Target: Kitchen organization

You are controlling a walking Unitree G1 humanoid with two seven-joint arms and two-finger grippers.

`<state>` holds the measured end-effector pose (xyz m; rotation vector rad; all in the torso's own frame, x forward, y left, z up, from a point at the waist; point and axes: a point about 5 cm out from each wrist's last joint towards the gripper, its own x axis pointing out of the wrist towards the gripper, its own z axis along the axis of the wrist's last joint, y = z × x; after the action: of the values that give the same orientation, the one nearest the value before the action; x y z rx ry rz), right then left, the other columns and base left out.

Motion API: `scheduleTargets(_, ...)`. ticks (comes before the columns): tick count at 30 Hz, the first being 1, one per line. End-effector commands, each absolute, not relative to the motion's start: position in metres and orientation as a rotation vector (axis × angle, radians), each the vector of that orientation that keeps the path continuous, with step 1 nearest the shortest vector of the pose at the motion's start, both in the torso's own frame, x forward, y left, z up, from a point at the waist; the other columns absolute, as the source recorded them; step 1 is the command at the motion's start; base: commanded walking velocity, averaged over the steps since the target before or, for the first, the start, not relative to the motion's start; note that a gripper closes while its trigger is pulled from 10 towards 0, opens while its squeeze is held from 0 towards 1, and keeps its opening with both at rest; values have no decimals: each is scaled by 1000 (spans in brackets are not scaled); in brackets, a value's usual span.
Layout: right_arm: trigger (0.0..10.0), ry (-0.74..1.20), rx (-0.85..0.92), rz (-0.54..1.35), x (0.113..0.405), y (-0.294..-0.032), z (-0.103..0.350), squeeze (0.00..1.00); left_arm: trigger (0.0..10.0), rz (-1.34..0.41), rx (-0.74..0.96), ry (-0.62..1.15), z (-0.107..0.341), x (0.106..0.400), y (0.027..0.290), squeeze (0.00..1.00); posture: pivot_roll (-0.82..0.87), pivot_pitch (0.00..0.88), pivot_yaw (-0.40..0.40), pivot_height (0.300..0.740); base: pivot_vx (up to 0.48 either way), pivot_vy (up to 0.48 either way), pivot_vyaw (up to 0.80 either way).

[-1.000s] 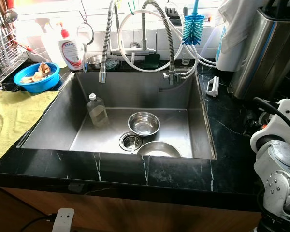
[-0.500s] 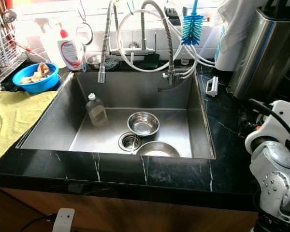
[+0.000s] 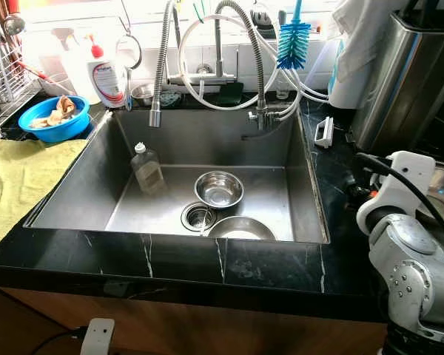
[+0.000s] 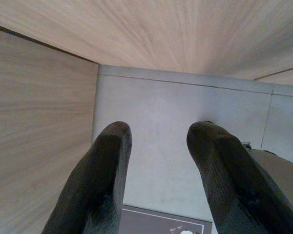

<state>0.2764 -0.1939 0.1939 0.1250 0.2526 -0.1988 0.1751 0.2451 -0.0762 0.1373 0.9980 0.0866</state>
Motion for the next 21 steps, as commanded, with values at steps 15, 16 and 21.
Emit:
scheduleTargets(15, 10000, 255, 157, -83, 283, -169, 196, 0, 10000, 75, 163, 1031, -78, 171, 247, 0, -219, 0, 81, 740, 0, 0, 0)
scheduleTargets(16, 10000, 254, 161, -81, 283, -168, 196, 0, 10000, 75, 163, 1031, -78, 171, 247, 0, -219, 0, 81, 740, 0, 0, 0)
scheduleTargets(21, 10000, 249, 170, -67, 284, -164, 197, 0, 10000, 74, 163, 1031, -78, 171, 247, 0, -220, 0, 83, 740, 0, 0, 0)
